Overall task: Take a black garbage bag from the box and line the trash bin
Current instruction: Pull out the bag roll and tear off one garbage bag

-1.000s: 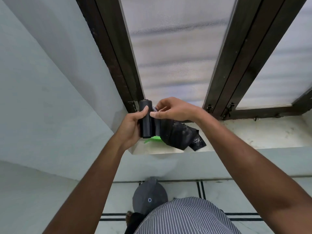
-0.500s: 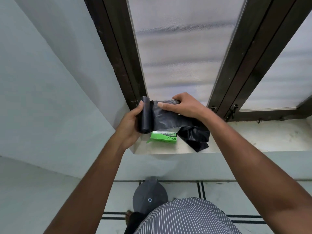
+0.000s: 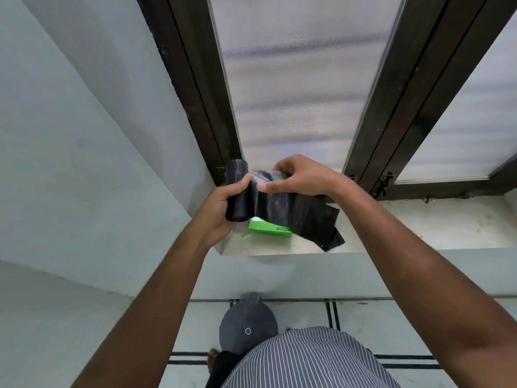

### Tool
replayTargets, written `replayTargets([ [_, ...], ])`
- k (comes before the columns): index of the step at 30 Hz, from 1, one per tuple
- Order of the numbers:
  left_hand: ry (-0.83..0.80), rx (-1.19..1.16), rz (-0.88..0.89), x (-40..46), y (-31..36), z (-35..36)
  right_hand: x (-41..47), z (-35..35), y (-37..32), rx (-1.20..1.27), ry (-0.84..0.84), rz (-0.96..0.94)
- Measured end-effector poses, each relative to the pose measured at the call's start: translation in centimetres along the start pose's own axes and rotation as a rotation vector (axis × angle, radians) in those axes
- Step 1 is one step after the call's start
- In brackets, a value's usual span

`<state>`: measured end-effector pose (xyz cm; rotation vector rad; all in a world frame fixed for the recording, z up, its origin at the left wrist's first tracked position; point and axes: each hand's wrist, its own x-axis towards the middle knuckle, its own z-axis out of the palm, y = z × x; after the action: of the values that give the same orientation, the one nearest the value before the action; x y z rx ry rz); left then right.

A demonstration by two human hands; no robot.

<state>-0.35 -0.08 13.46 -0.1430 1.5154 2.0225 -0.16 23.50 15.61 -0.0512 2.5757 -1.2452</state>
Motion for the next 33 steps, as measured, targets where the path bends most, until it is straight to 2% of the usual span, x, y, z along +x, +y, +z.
replayTargets([
  [8,-0.043,-0.013,-0.002,-1.0,0.5,-0.4,0.3,-1.0,1.6,-0.020,0.003,-0.001],
  [13,-0.034,0.006,0.015,-1.6,0.8,-0.4,-0.3,-1.0,1.5,0.036,0.030,0.097],
  [18,0.011,-0.102,0.021,-1.7,1.2,-0.8,-1.0,-1.5,1.8,0.006,0.081,0.163],
  [23,0.005,-0.051,0.010,-1.8,0.9,-0.3,-1.4,-1.5,2.0,-0.040,0.118,0.153],
  [29,0.003,-0.014,0.012,-1.8,0.7,0.2,-1.3,-1.3,1.8,-0.007,0.063,0.067],
  [33,0.082,0.038,0.025,-1.3,0.7,-0.2,-0.8,-1.8,2.4,-0.049,0.118,0.047],
])
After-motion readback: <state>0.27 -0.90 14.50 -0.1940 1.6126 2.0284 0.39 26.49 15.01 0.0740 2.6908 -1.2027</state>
